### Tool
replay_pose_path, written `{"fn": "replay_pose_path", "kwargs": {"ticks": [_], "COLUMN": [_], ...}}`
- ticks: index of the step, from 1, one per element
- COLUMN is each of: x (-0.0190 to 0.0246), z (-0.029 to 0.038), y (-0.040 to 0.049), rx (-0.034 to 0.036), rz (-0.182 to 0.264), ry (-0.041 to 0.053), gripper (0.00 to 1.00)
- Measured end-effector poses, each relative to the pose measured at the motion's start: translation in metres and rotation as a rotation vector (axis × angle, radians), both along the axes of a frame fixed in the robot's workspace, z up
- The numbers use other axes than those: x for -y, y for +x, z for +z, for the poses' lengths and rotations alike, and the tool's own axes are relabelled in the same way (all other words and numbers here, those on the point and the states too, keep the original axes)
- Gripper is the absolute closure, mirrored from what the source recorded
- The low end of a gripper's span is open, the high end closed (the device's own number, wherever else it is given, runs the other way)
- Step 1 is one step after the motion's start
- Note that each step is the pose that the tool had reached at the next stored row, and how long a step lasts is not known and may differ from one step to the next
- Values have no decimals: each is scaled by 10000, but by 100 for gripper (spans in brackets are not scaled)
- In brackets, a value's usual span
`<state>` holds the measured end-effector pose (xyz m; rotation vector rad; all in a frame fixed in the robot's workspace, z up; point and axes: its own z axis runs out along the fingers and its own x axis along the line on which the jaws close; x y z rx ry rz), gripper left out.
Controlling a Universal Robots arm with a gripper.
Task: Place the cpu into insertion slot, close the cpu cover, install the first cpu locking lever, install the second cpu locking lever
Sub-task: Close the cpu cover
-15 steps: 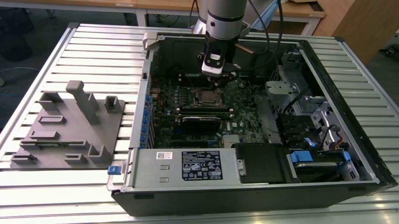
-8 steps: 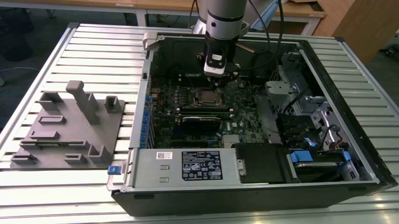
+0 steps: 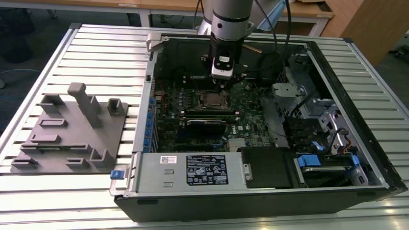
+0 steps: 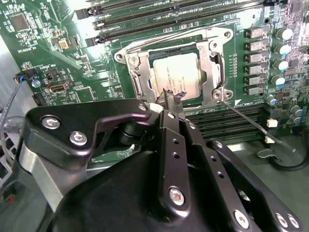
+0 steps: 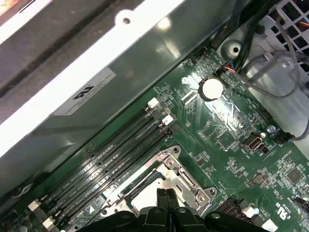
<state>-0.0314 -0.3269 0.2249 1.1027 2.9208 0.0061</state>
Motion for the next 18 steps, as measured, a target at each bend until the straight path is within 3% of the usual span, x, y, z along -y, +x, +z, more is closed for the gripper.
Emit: {"fn": "replay_pose_path", "kwargs": {"ticks": [18], "x": [0], "z": [-1], "y": [0], "rx": [0], "rz": [1619], "ry": [1], "gripper": [90]}}
